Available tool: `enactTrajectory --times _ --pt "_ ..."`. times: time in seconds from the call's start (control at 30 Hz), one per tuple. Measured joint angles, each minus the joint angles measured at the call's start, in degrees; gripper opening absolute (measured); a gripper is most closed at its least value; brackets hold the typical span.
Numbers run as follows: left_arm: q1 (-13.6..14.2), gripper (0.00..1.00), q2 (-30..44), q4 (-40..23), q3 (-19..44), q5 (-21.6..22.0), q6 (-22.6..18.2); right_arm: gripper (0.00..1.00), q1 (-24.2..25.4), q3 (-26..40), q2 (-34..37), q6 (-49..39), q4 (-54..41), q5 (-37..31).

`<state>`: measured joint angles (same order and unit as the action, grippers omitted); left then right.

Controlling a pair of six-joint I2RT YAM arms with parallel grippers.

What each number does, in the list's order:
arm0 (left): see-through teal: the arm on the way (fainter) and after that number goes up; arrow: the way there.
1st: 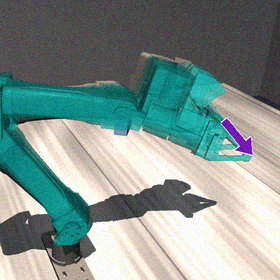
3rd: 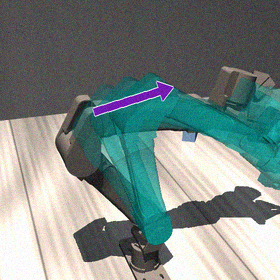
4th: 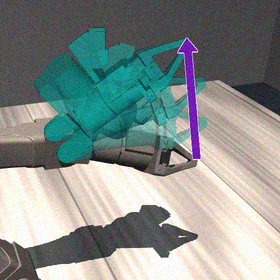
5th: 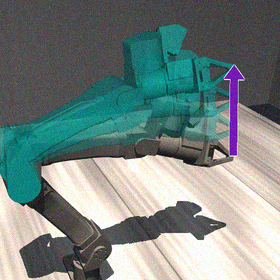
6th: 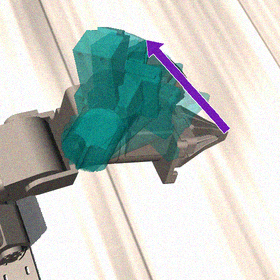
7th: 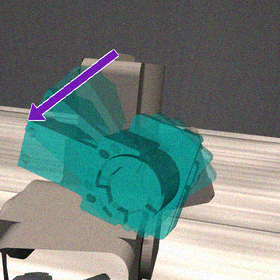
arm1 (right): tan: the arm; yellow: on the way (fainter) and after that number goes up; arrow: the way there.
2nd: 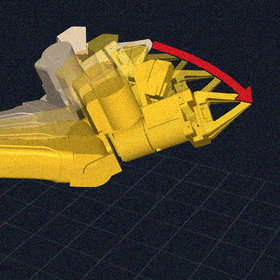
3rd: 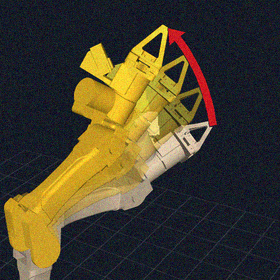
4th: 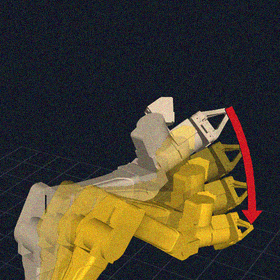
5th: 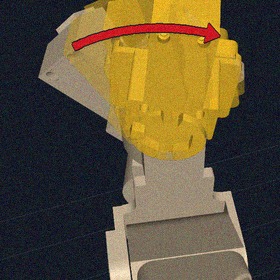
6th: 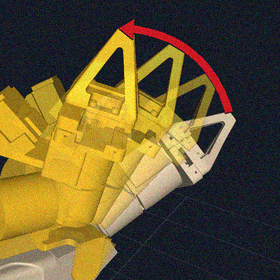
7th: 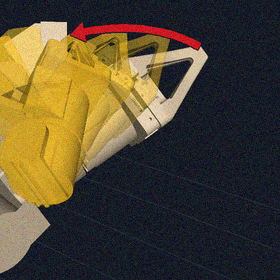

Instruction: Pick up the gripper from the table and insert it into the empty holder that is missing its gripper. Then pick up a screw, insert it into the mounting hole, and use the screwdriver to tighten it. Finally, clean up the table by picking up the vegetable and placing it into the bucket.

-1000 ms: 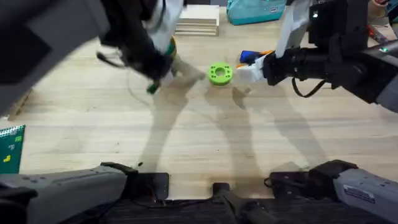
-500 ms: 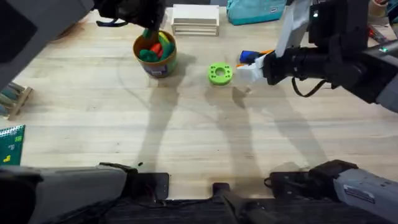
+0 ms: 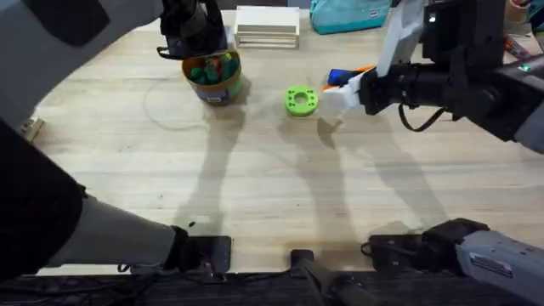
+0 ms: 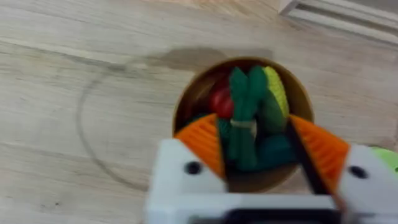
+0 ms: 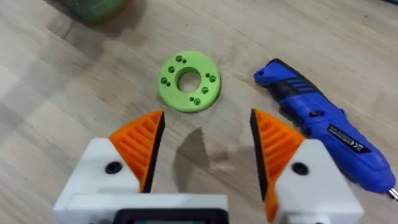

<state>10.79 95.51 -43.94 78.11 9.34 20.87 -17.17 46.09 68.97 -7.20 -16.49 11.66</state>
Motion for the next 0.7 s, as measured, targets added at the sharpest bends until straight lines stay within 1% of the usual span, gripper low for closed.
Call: enactTrajectory --times 0.07,0.1,0.13,0.2,0.3,0.33,0.47,0.63,0.67,0.7 --pt "0.0 0.831 0.0 -0.1 0.0 0.1 0.1 0.789 0.0 0.0 0.0 0.0 0.0 0.0" --pt "0.0 0.949 -0.1 -0.4 0.0 0.2 0.2 0.789 0.0 0.0 0.0 0.0 0.0 0.0" --pt "0.0 0.974 -0.2 -0.8 0.0 0.3 -0.2 0.789 0.0 0.0 0.0 0.0 -0.2 0.0" --pt "0.0 0.986 -0.9 -2.5 0.3 0.4 -1.5 0.789 0.0 0.0 0.0 0.3 -0.2 0.0" --pt "0.1 0.986 -3.2 -6.5 1.8 0.4 -4.5 0.789 0.0 0.3 0.0 3.0 -1.0 0.0" --pt "0.5 0.986 -7.9 -12.4 4.5 0.6 -8.1 0.789 0.0 2.3 -0.4 5.8 -4.6 0.0" --pt "0.9 0.986 -17.0 -21.1 6.6 0.6 -13.6 0.789 0.0 7.4 -4.4 7.2 -10.3 0.0" --pt "0.9 0.987 -27.6 -31.8 7.1 0.1 -20.5 0.789 0.0 14.5 -10.4 7.3 -15.1 0.0" --pt "0.9 0.987 -31.8 -35.2 7.1 -1.8 -24.5 0.789 0.0 15.3 -12.4 7.4 -17.3 0.0" --pt "0.9 0.987 -33.0 -35.6 7.1 -2.3 -25.5 0.789 0.0 15.3 -12.5 7.8 -18.1 0.0"
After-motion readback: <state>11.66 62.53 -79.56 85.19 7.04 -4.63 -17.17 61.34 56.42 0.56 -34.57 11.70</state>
